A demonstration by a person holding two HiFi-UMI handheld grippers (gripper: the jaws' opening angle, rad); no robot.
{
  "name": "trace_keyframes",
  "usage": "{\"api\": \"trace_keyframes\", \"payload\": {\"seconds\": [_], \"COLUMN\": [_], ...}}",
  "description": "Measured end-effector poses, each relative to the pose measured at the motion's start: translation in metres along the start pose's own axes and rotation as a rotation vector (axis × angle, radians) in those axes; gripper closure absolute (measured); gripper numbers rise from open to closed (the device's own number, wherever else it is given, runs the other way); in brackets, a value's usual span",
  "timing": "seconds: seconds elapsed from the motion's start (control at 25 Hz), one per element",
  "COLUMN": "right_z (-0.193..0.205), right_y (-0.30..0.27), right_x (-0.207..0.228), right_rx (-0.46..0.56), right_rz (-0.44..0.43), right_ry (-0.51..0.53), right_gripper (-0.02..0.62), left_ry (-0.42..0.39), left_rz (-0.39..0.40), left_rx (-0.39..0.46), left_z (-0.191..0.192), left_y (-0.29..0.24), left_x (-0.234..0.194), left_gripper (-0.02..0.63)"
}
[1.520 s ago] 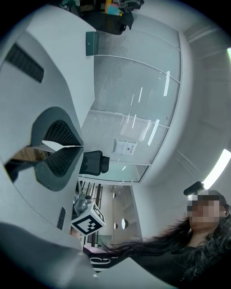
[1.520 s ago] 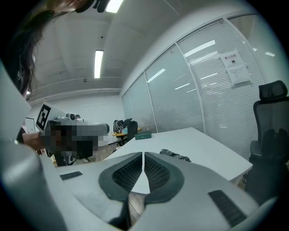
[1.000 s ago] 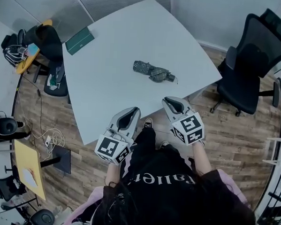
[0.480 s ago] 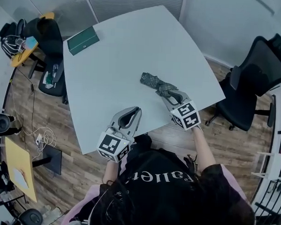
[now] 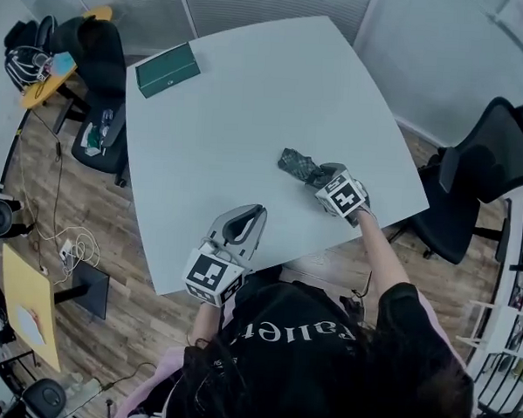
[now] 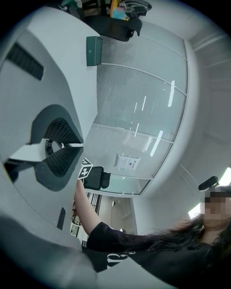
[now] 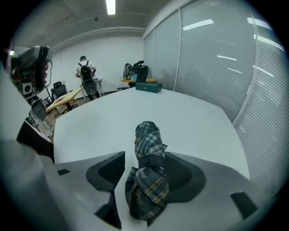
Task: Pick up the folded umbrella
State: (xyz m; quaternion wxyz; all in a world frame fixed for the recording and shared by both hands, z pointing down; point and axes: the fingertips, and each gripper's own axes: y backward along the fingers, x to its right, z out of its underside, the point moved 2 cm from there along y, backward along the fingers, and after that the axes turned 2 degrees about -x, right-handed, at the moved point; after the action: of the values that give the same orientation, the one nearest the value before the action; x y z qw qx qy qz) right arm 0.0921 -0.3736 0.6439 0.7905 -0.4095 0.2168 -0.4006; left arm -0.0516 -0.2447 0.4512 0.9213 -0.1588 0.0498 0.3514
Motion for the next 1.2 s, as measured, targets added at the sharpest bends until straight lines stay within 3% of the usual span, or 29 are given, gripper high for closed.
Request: {"api": "trace_keyframes", "payload": {"seconds": [0.36,0.48,0.56,0.8,1.2], "right_z": [0.019,0.029,0.025,0.022,0.027], "right_y": [-0.056,-0.061,-0.062,-0.058,-0.025], "right_x": [0.019,0.026,0.025,0.017,-0.018], "right_rx": [-0.238,-0.280,-0.245,-0.201,0.003], "right_rz": [-0.017,-0.006,-0.034,-0.011,-0.055], "right_ry": [0.110,0.106,0.076,-0.089,-0.514], "right_gripper": [0.304,0.299,0.299,0.343,0.359], "left_ry": [0.041,0.050,0.056,0.061,0.043], "left_rz": [-0.052,-0.069,-0.081,-0.081,-0.055], "left_rx": [-0.012,-0.015,-0.018,-0.021,-0.020], "left_z": [0.008,0.011,0.014,0.014,0.015], "left_y": [0.010,0.013,0.015,0.015,0.012], "left_x": [-0.033,-0.041,-0.046,-0.049,-0.034], "left_gripper": [0.580,0.580,0.580,0.580,0.580]}}
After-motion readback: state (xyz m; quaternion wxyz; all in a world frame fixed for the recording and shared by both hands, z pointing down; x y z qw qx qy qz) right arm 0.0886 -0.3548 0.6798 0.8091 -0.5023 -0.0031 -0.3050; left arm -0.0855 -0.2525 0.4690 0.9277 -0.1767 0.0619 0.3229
